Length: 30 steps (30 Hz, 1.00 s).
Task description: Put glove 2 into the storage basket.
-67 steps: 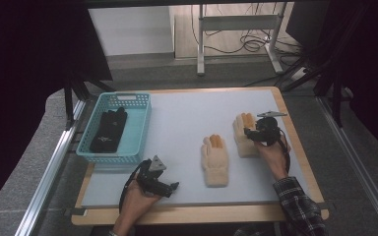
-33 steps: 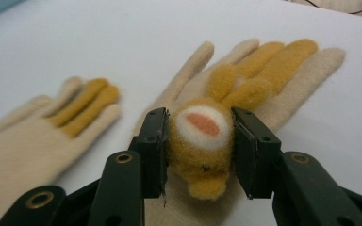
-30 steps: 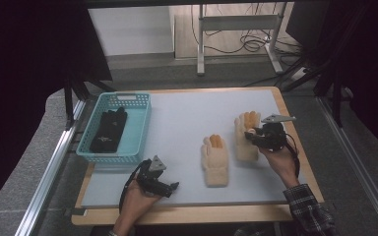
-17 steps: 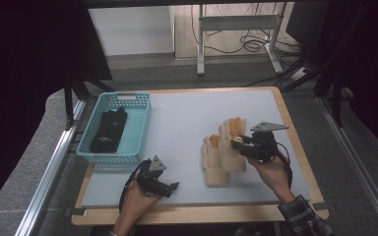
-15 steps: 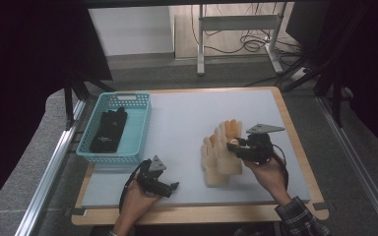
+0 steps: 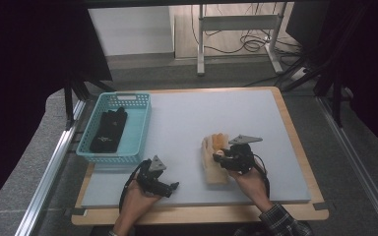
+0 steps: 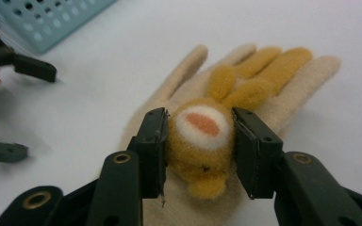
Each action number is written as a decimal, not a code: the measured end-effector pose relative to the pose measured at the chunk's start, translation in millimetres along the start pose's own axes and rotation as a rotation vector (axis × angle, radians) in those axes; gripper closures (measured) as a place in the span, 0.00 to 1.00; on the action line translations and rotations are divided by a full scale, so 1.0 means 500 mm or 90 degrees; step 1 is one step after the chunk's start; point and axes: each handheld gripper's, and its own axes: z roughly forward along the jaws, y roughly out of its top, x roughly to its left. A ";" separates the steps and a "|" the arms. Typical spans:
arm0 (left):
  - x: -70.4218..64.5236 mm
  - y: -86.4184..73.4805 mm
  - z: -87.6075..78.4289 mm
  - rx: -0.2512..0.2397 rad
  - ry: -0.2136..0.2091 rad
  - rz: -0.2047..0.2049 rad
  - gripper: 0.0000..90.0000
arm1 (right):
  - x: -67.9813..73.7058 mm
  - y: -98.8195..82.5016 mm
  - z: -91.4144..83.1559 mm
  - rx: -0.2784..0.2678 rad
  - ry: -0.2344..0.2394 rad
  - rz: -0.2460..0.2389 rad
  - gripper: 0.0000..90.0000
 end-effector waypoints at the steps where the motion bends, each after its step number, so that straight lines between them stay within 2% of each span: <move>1: 0.000 0.000 0.000 0.000 0.000 0.000 0.02 | -0.002 -0.003 0.006 0.003 0.001 -0.002 0.60; 4: 0.000 0.000 0.000 0.000 0.000 0.000 0.02 | -0.008 -0.006 0.010 0.007 0.010 -0.012 0.54; 7: 0.001 0.000 0.000 0.001 0.000 0.003 0.02 | -0.018 0.005 -0.009 -0.009 0.004 -0.034 0.47; 11: 0.001 0.000 0.000 0.001 0.000 0.003 0.02 | -0.042 0.014 -0.035 -0.015 -0.010 -0.058 0.47; 14: 0.000 0.000 0.000 0.000 0.000 0.000 0.02 | -0.065 0.003 -0.047 -0.007 -0.021 -0.058 0.60; 17: 0.000 0.000 0.000 0.000 0.000 0.000 0.02 | -0.085 -0.019 -0.050 0.010 -0.011 -0.047 0.81; 19: 0.000 0.000 0.000 0.000 0.000 0.000 0.02 | -0.092 -0.037 -0.048 0.025 -0.004 -0.046 0.90; 23: 0.000 0.000 0.000 0.000 0.000 -0.001 0.02 | -0.093 -0.064 -0.042 0.038 0.034 -0.050 0.97; 30: 0.000 0.000 0.000 0.000 0.000 0.000 0.02 | -0.067 -0.076 -0.027 0.056 0.060 -0.088 0.98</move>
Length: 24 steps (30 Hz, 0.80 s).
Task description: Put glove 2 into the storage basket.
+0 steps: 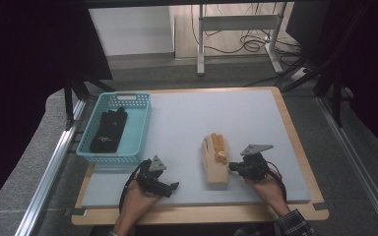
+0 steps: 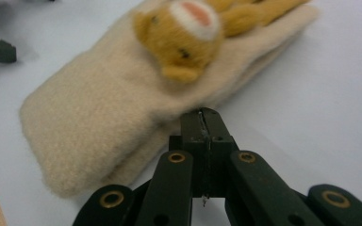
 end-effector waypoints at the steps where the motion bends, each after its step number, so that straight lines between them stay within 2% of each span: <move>1: 0.000 0.000 0.000 0.000 0.000 0.000 0.02 | 0.004 0.001 0.004 0.003 0.000 -0.004 0.98; 11: 0.000 0.000 0.000 0.000 0.000 0.000 0.02 | 0.034 0.010 0.039 0.011 0.024 -0.020 0.98; 17: 0.000 0.000 0.000 0.000 0.000 0.000 0.02 | 0.060 0.029 0.070 0.010 0.034 -0.040 0.98; 24: 0.000 0.000 0.000 0.000 0.000 0.000 0.02 | 0.082 0.049 0.100 0.007 0.040 -0.049 0.98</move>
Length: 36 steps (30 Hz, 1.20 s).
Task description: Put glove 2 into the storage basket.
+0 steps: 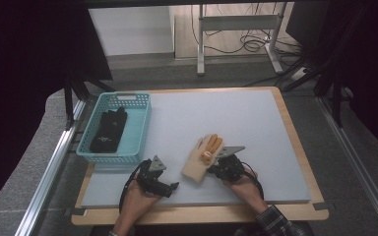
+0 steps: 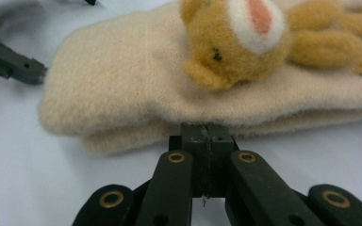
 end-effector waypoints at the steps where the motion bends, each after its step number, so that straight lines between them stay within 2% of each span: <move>1: 0.000 0.000 0.000 0.000 0.000 0.000 0.02 | 0.002 0.002 0.003 0.000 0.000 -0.001 0.98; 10: 0.000 0.000 0.000 0.000 0.000 0.000 0.02 | 0.017 0.028 0.034 0.000 -0.004 -0.023 0.98; 16: 0.000 0.000 0.000 0.000 0.000 0.000 0.02 | 0.016 0.022 0.022 0.000 -0.006 -0.030 0.94; 21: 0.000 0.000 0.000 0.000 0.000 0.000 0.02 | 0.003 0.011 -0.003 -0.007 -0.030 -0.032 0.78; 29: 0.000 0.000 0.000 0.000 0.000 0.000 0.02 | -0.042 -0.014 -0.051 -0.022 -0.087 -0.013 0.46; 32: 0.000 0.000 0.000 0.000 0.000 0.000 0.02 | -0.064 -0.029 -0.073 -0.029 -0.103 0.004 0.34; 36: 0.000 0.000 0.000 0.000 0.000 0.000 0.02 | -0.091 -0.052 -0.095 -0.031 -0.116 0.026 0.24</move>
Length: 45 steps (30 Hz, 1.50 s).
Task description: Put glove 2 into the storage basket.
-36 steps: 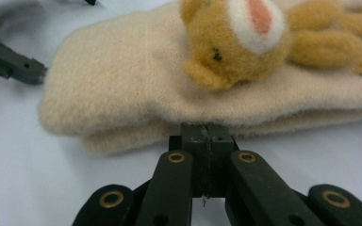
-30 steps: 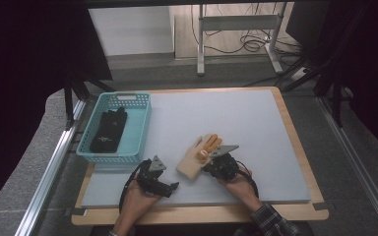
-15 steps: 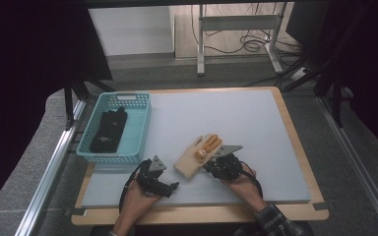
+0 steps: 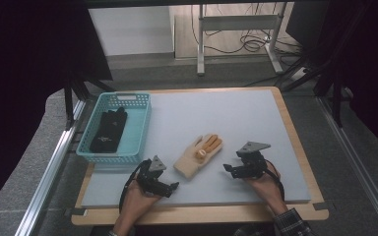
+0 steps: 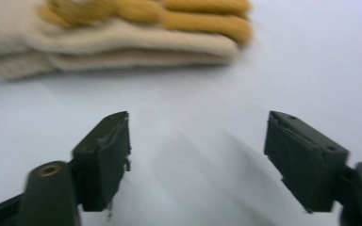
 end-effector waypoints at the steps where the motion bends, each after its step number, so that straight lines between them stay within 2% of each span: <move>1: 0.000 0.000 0.000 0.000 0.000 0.000 0.02 | -0.006 -0.004 -0.003 0.001 -0.004 0.003 0.22; 9: 0.000 0.000 0.000 0.000 0.000 0.000 0.02 | -0.051 -0.043 -0.027 0.017 -0.054 0.023 0.11; 13: 0.000 0.000 0.000 0.000 0.000 0.000 0.02 | -0.061 -0.053 -0.028 0.030 -0.052 0.029 0.08; 18: 0.000 0.000 0.000 0.000 0.000 0.000 0.02 | -0.056 -0.053 -0.026 0.037 -0.063 0.017 0.07; 24: 0.000 0.000 0.000 0.001 -0.001 -0.001 0.02 | -0.056 -0.055 -0.026 0.033 -0.066 0.020 0.07; 28: 0.002 0.000 -0.001 -0.002 -0.001 -0.007 0.03 | -0.056 -0.055 -0.026 0.032 -0.067 0.021 0.07; 31: 0.005 0.004 -0.003 0.002 -0.009 -0.021 0.04 | -0.056 -0.056 -0.026 0.031 -0.068 0.021 0.07; 33: 0.008 0.015 -0.005 0.002 -0.019 -0.032 0.04 | -0.056 -0.056 -0.026 0.031 -0.067 0.021 0.07; 38: 0.000 0.054 -0.006 -0.006 -0.031 -0.030 0.04 | -0.056 -0.056 -0.026 0.031 -0.068 0.021 0.07; 42: -0.009 0.100 0.001 -0.014 -0.053 -0.036 0.04 | -0.056 -0.056 -0.027 0.031 -0.068 0.021 0.07; 43: -0.014 0.128 0.012 -0.006 -0.056 -0.032 0.04 | -0.055 -0.056 -0.027 0.031 -0.068 0.021 0.07; 45: -0.016 0.140 0.018 -0.001 -0.054 -0.030 0.04 | -0.056 -0.056 -0.027 0.031 -0.068 0.021 0.07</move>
